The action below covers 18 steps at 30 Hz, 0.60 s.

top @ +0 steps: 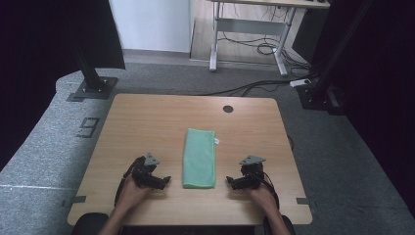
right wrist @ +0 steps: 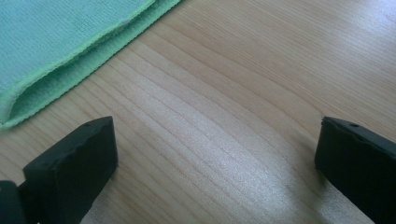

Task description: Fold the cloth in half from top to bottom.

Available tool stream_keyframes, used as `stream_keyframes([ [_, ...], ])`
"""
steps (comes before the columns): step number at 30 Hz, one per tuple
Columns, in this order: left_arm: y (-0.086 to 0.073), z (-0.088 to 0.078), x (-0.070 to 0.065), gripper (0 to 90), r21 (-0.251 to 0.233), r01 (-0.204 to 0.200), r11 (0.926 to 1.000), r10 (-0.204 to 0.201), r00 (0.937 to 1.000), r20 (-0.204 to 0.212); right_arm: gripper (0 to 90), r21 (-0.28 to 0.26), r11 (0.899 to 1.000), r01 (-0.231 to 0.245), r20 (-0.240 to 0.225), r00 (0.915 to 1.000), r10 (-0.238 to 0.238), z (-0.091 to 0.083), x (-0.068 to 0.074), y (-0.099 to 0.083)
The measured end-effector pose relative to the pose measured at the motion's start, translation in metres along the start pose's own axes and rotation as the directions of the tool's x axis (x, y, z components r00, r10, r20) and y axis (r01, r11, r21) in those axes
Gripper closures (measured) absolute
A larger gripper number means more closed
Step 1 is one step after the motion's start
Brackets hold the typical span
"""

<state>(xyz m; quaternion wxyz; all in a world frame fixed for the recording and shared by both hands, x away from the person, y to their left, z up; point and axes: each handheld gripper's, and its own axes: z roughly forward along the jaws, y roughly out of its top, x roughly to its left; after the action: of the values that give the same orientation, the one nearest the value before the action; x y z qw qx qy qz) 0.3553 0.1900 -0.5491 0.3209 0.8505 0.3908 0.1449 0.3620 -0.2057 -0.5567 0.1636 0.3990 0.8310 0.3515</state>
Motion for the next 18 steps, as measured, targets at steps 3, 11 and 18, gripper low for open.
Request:
stream_keyframes([
  [3,0.000,0.000,0.000,0.0,0.000,0.001,1.0000,-0.001,1.0000,0.000,0.0,0.002,1.000,-0.004,0.003,1.0000,0.004,0.000,0.000,0.001],
  [11,0.000,0.000,0.000,0.0,0.000,0.001,1.0000,-0.001,1.0000,0.000,0.0,0.022,1.000,-0.019,-0.009,0.9998,0.019,0.004,0.003,0.008],
  [18,0.000,0.000,0.000,0.0,0.000,0.001,1.0000,-0.001,1.0000,-0.001,0.3,-0.013,1.000,-0.025,-0.042,0.9988,0.024,0.011,0.015,0.026],
])
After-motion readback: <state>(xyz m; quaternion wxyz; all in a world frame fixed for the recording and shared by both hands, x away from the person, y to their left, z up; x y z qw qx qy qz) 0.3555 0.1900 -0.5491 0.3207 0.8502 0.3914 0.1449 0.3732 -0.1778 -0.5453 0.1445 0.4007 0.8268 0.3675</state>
